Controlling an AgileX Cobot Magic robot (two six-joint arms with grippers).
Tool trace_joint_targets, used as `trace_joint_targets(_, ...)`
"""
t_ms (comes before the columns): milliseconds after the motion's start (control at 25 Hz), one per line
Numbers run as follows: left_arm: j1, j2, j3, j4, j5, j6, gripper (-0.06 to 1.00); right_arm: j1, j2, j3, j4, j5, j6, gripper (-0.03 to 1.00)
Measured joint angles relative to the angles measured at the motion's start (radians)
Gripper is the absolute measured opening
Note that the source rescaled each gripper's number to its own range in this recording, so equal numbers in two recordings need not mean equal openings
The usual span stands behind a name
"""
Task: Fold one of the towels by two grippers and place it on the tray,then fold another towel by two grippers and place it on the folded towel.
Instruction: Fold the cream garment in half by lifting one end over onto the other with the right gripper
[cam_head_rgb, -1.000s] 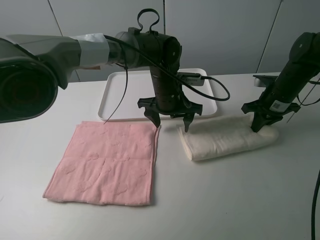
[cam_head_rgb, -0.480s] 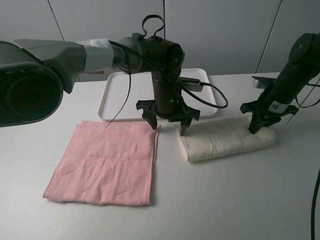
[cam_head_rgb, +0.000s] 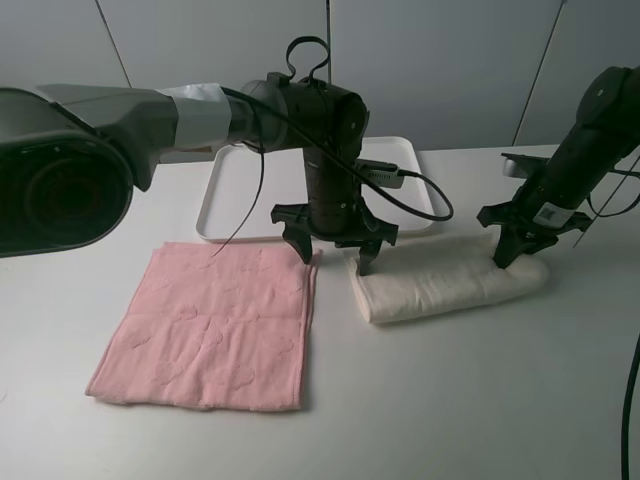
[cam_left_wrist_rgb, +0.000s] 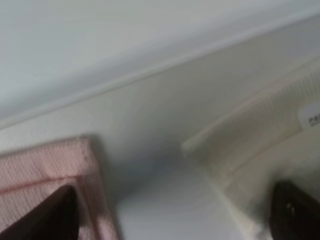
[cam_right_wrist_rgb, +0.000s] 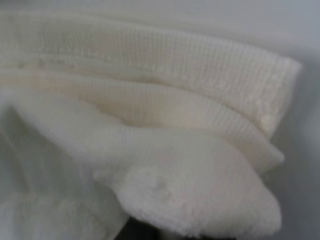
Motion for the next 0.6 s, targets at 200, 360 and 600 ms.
trace_joint_targets(200, 0.000, 0.000, 0.000, 0.000, 0.001, 0.000, 0.99, 0.000, 0.000, 0.000, 0.011, 0.011, 0.000, 0.06)
trace_joint_targets(360, 0.000, 0.000, 0.000, 0.000, 0.001, 0.000, 0.99, 0.000, -0.003, 0.002, 0.021, 0.024, 0.000, 0.06)
trace_joint_targets(600, 0.000, 0.000, 0.000, 0.000, 0.001, 0.000, 0.99, 0.000, -0.080, 0.009, 0.042, 0.036, 0.000, 0.06)
